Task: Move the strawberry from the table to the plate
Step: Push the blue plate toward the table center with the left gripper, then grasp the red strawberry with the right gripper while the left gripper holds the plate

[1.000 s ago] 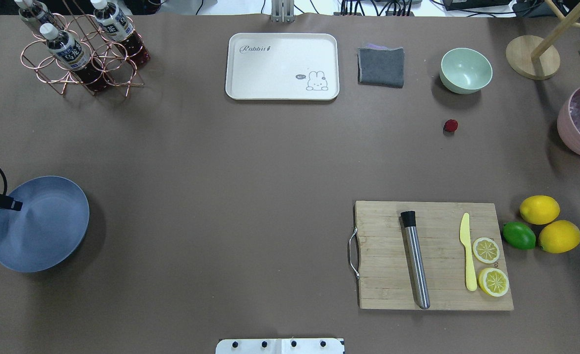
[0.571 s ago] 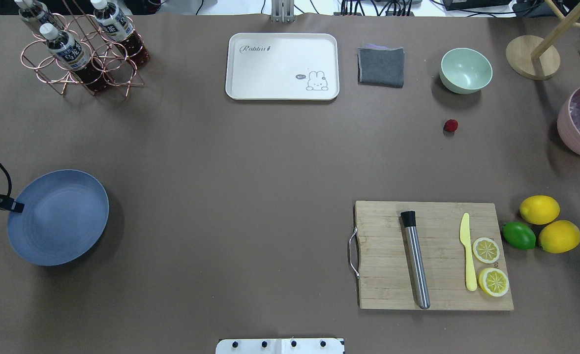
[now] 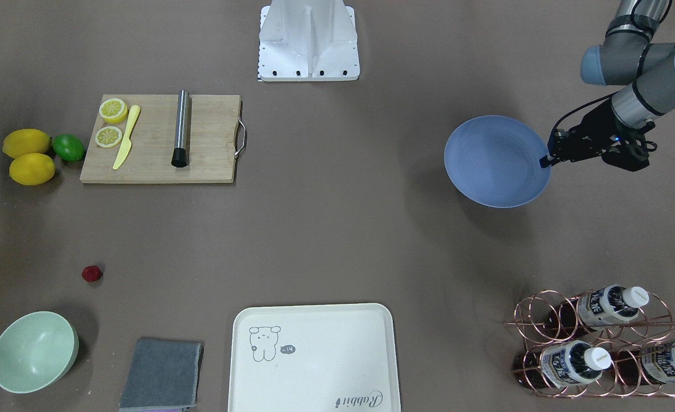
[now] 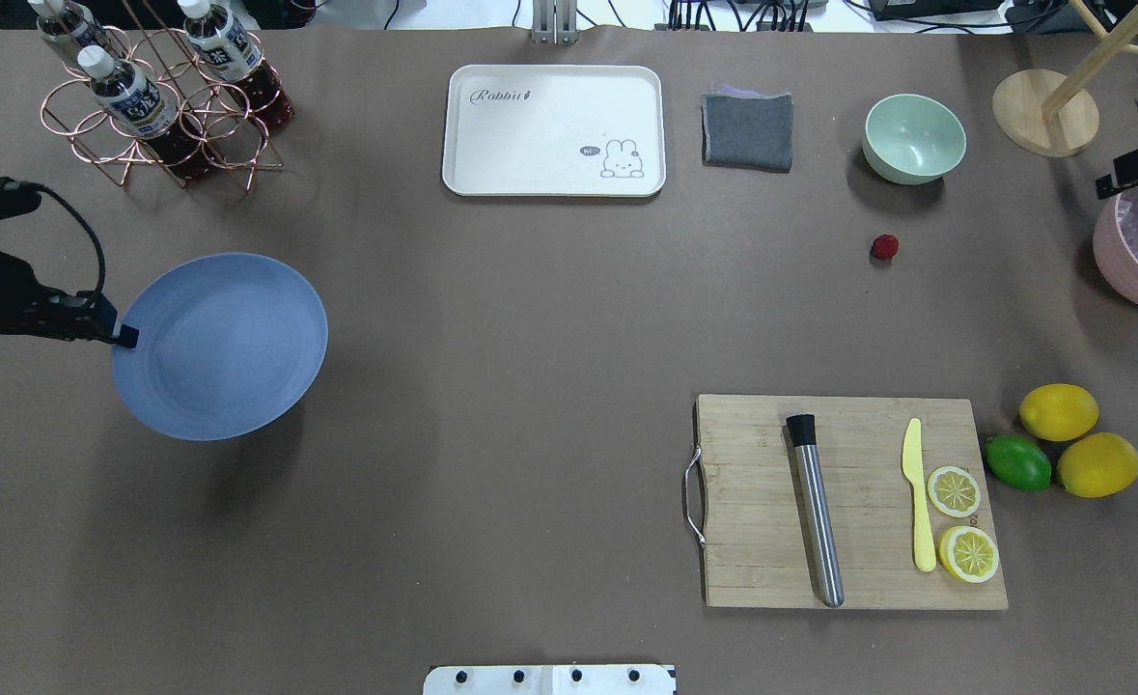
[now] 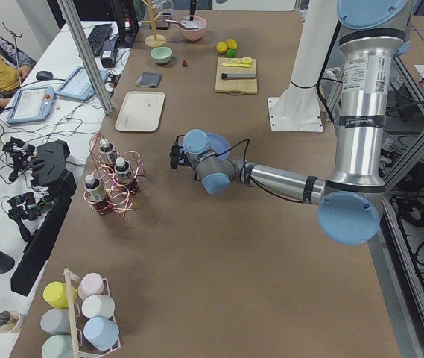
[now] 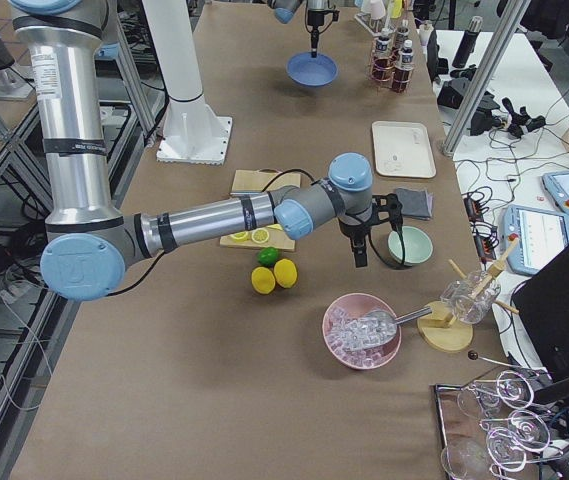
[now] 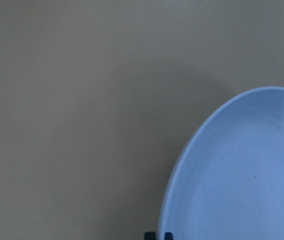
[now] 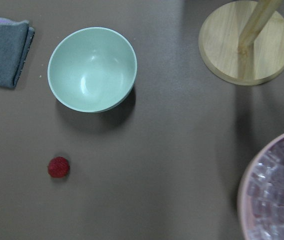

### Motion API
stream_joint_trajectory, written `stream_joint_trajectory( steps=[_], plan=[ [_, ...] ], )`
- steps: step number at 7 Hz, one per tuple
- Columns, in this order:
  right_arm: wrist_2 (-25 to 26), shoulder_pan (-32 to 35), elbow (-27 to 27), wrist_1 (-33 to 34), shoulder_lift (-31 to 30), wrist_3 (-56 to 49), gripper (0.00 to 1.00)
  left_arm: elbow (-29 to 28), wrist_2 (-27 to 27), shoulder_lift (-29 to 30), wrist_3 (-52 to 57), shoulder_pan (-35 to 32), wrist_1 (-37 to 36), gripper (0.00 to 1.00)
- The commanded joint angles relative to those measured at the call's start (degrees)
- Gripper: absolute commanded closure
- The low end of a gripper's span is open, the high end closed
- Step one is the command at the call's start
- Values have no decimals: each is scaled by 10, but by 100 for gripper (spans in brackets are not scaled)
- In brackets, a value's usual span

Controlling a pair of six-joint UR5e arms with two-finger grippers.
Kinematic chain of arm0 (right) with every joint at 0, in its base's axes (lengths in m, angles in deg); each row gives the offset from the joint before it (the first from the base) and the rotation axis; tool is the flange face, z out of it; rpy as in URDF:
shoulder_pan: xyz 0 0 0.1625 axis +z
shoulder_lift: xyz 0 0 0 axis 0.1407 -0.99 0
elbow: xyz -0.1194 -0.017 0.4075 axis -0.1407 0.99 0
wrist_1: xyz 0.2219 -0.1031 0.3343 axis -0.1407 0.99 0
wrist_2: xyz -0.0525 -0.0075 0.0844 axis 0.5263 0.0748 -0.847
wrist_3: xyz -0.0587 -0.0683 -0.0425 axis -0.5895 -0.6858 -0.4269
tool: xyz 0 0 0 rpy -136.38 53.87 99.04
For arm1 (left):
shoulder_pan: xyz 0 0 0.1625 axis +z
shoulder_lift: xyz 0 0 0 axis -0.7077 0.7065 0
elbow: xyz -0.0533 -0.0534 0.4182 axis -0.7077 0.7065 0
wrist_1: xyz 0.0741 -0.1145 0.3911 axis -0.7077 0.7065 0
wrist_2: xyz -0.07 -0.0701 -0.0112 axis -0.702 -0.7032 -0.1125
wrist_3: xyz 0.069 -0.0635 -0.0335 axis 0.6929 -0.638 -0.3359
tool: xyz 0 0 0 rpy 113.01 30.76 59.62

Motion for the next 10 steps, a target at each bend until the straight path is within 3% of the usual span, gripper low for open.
stream_joint_trajectory(
  steps=[1, 3, 5, 7, 8, 10],
  plan=[
    [74, -99, 10, 1, 62, 119, 0, 8, 60, 115, -84, 49, -84, 100],
    [95, -133, 56, 1, 107, 146, 0, 6, 118, 194, -145, 112, -144, 100],
    [110, -155, 102, -6, 132, 146, 1, -3, 212, 253, -186, 197, -181, 100],
    [119, -175, 195, -141, 127, 146, 4, -16, 237, 266, -206, 229, -181, 100],
    [126, -186, 202, -143, 125, 147, 8, -19, 269, 269, -210, 252, -180, 100],
    [142, -199, 214, -144, 132, 147, 15, -23, 278, 273, -223, 262, -179, 100]
  ],
)
